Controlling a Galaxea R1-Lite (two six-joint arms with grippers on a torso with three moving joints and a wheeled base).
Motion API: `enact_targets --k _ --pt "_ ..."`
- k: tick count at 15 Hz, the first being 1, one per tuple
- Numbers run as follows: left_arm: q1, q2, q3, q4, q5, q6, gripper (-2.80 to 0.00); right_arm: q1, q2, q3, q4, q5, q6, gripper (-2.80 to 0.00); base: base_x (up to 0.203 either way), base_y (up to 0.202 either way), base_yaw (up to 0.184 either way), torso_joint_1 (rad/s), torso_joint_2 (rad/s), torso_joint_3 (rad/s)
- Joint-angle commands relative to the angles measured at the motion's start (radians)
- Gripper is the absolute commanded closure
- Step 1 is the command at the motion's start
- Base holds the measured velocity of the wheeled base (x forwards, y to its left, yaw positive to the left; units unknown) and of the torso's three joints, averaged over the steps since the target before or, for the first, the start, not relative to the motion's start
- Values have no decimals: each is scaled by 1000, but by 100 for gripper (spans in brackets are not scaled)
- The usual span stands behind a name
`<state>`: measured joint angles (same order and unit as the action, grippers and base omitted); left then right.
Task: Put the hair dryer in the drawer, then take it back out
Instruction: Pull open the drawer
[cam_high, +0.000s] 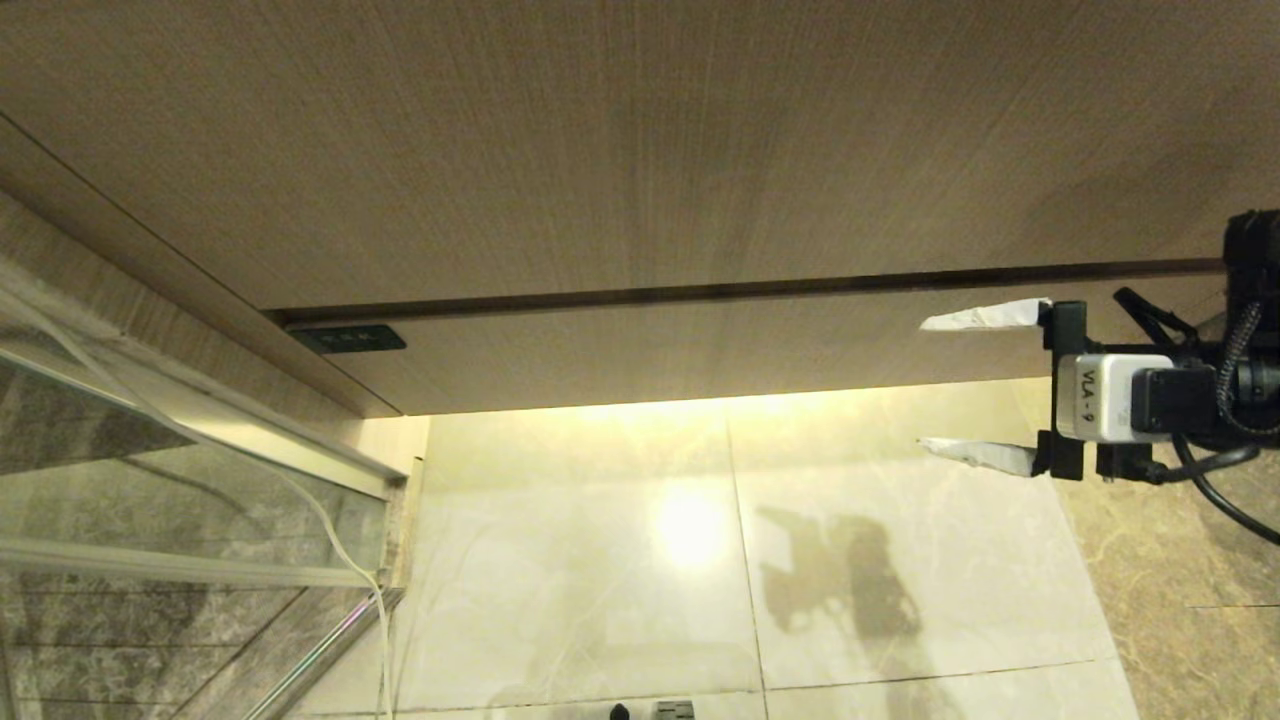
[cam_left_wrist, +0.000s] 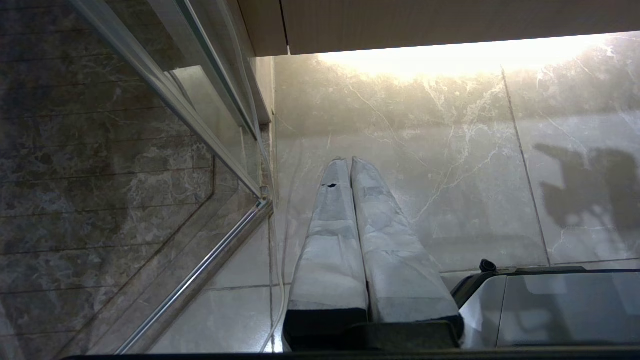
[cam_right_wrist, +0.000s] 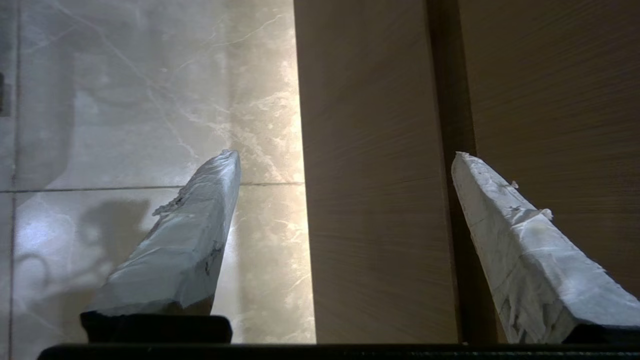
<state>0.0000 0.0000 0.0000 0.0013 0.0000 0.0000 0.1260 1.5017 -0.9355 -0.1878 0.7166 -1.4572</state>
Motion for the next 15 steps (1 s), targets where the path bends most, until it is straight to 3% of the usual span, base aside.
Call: enact_targets --k 1,5,8,12,15 --pt "0 0 -1 0 0 0 0 2 88 -88 75 3 -8 -280 0 0 0 0 0 0" --pt "0 0 0 0 0 0 0 4 96 -220 401 -12 2 -280 0 0 0 0 0 0" --pt "0 0 0 0 0 0 0 9 86 -299 539 -30 2 -280 0 0 0 0 0 0" --pt "0 0 0 0 0 0 0 89 96 -354 570 -298 -3 -280 0 0 0 0 0 0" --pt "0 0 0 0 0 0 0 107 134 -377 548 -338 7 -280 0 0 0 0 0 0"
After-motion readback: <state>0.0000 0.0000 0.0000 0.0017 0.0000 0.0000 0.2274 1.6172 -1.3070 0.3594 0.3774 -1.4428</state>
